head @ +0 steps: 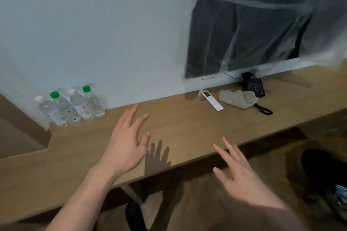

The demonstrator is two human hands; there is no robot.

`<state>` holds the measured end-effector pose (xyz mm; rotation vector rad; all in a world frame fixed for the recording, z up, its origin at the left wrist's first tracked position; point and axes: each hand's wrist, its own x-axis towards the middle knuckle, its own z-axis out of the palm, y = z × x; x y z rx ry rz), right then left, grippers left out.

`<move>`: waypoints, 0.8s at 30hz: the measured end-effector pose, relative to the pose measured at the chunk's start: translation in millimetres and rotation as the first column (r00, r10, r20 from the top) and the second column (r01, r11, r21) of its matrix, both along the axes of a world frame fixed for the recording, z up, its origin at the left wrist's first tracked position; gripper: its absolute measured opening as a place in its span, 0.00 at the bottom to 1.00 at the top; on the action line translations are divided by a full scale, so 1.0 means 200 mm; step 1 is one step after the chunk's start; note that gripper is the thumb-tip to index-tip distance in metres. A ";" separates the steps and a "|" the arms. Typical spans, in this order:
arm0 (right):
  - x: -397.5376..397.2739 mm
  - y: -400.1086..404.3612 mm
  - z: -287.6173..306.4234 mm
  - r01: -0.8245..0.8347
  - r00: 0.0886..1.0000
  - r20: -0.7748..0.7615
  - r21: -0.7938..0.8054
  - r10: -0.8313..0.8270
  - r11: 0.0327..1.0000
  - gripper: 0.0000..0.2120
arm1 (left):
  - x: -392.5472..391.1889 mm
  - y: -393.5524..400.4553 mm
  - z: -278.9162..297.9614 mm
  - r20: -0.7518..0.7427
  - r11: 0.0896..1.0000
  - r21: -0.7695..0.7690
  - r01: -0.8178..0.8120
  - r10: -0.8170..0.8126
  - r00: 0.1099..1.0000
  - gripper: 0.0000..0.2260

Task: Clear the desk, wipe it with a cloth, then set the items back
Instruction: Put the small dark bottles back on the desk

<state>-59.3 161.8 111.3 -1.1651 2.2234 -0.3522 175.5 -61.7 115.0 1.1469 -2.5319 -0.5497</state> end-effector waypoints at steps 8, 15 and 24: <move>-0.35 0.80 0.04 0.150 0.988 -0.033 -0.046 -0.151 0.988 0.31 | -0.58 0.78 0.00 0.101 0.956 0.083 0.281 -0.289 0.952 0.27; -0.66 1.18 0.09 0.246 0.968 -0.023 -0.078 -0.248 0.966 0.32 | -0.94 0.98 0.04 0.211 0.918 0.063 0.391 -0.395 0.894 0.27; -1.18 1.50 0.05 0.383 0.920 -0.076 -0.039 -0.385 0.923 0.32 | -1.77 1.24 -0.01 0.215 0.826 0.079 0.559 -0.561 0.799 0.28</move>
